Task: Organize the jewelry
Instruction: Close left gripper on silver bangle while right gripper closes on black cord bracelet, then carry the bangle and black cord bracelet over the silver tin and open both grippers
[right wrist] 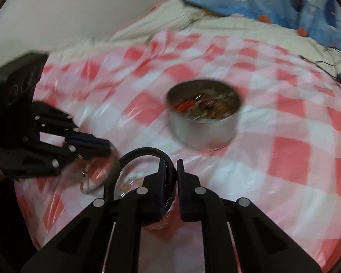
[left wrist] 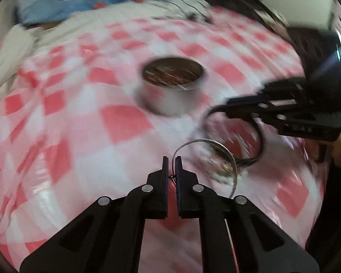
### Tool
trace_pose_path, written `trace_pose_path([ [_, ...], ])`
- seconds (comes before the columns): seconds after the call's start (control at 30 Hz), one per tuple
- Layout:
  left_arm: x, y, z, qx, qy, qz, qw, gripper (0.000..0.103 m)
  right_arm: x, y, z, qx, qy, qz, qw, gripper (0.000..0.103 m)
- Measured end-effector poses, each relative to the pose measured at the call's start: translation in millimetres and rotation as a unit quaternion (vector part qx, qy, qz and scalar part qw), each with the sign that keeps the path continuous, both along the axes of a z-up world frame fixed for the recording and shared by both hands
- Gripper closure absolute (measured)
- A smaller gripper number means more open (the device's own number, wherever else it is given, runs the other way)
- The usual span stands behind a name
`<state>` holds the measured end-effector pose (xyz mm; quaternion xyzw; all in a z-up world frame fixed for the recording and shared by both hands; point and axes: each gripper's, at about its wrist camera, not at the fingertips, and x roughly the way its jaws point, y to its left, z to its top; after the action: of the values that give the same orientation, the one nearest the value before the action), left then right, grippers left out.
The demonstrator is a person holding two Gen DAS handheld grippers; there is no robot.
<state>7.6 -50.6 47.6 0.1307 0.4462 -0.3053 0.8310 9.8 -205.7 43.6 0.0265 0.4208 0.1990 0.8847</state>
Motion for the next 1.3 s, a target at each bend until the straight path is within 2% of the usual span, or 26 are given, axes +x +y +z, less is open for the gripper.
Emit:
trace_pose_path([
  [0.2,7,-4,-12,0.033,0.010,0.013,0.9993,0.097,8,-8,-10,-0.030,0.021,-0.030,0.999,0.091],
  [0.23,8,-4,-13,0.034,0.011,0.012,0.9993,0.094,9,-9,-11,-0.023,0.027,-0.028,0.999,0.088],
  [0.3,9,-4,-14,0.038,0.006,0.014,0.9991,0.077,8,-10,-10,-0.020,0.020,-0.031,0.999,0.061],
  [0.33,9,-4,-14,0.037,0.006,0.016,0.9992,0.066,7,-9,-9,-0.023,0.019,-0.027,0.999,0.059],
  [0.37,8,-4,-15,0.034,0.008,0.014,0.9993,0.063,7,-7,-10,-0.026,0.021,-0.025,0.999,0.059],
  [0.47,6,-9,-22,0.050,0.009,0.004,0.9987,0.063,10,-1,-24,-0.052,0.045,-0.019,0.997,0.062],
  [0.5,5,-11,-24,0.059,0.007,0.000,0.9983,0.063,9,2,-26,-0.064,0.046,-0.018,0.997,0.075],
  [0.53,3,-14,-25,0.068,0.003,-0.007,0.9977,0.073,9,2,-25,-0.058,0.047,-0.014,0.997,0.083],
  [0.57,0,-18,-26,0.075,0.003,-0.018,0.9970,0.093,8,1,-24,-0.047,0.046,-0.012,0.998,0.093],
  [0.6,-1,-19,-24,0.076,0.000,-0.022,0.9968,0.097,7,-1,-23,-0.038,0.043,-0.012,0.998,0.094],
  [0.7,-4,-17,-11,0.041,-0.011,-0.021,0.9989,0.098,5,-15,-10,0.031,0.026,-0.018,0.999,0.094],
  [0.8,-3,-11,5,0.001,-0.034,-0.007,0.9994,0.098,6,-26,0,0.058,0.011,-0.034,0.998,0.094],
  [0.93,0,-9,18,-0.015,-0.054,0.008,0.9984,0.098,9,-32,5,0.062,0.000,-0.051,0.997,0.094],
  [1.2,22,-22,53,-0.070,-0.077,0.017,0.9944,0.101,21,-42,31,0.044,-0.047,-0.080,0.995,0.094],
  [1.3,28,-25,61,-0.068,-0.077,0.017,0.9946,0.101,25,-45,39,0.041,-0.057,-0.083,0.994,0.094],
])
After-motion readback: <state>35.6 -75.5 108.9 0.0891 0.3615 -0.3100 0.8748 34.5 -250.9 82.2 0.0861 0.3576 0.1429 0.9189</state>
